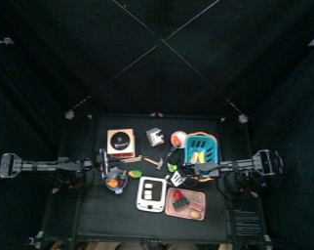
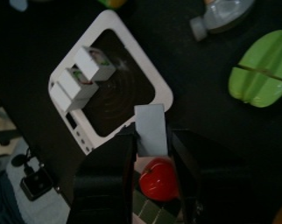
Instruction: Place white sushi piece above plate
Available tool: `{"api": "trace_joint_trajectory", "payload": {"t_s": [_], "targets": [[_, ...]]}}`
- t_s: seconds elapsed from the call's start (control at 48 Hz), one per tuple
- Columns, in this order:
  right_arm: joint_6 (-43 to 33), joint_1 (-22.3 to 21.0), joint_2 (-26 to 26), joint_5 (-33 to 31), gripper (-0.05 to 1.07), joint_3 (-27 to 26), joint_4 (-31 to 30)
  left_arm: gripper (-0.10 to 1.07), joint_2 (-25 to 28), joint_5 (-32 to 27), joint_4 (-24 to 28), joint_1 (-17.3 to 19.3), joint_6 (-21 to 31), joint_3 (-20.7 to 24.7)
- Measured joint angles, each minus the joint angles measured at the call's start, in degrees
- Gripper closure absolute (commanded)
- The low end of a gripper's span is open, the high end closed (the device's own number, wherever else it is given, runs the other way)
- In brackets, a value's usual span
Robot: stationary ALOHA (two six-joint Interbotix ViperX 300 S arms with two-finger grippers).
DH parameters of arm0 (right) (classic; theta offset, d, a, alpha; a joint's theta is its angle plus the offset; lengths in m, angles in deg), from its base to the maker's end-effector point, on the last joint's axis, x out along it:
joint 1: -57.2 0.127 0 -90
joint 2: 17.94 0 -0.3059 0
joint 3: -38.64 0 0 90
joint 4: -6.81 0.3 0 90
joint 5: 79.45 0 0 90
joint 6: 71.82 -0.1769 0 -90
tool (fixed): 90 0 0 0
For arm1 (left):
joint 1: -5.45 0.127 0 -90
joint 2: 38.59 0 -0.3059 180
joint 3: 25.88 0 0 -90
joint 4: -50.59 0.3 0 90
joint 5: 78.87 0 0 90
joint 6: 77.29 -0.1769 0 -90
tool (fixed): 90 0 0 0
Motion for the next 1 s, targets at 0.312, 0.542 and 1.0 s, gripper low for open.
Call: {"api": "trace_joint_trajectory", "payload": {"t_s": [0.312,0.542,1.0], "targets": [[-33.9,8.1,0.0,-6.1,0.45,-0.7,-25.8,0.64,0.0,0.0,0.1,-0.1,-0.1,0.0],[-60.6,14.9,1.2,-11.9,0.43,-0.4,-42.8,0.64,-0.1,0.0,0.1,-0.1,-0.1,0.0],[-89.1,24.4,8.8,-28.7,0.43,-1.1,-53.6,0.64,-0.1,0.0,0.1,0.0,-0.1,0.0]]}}
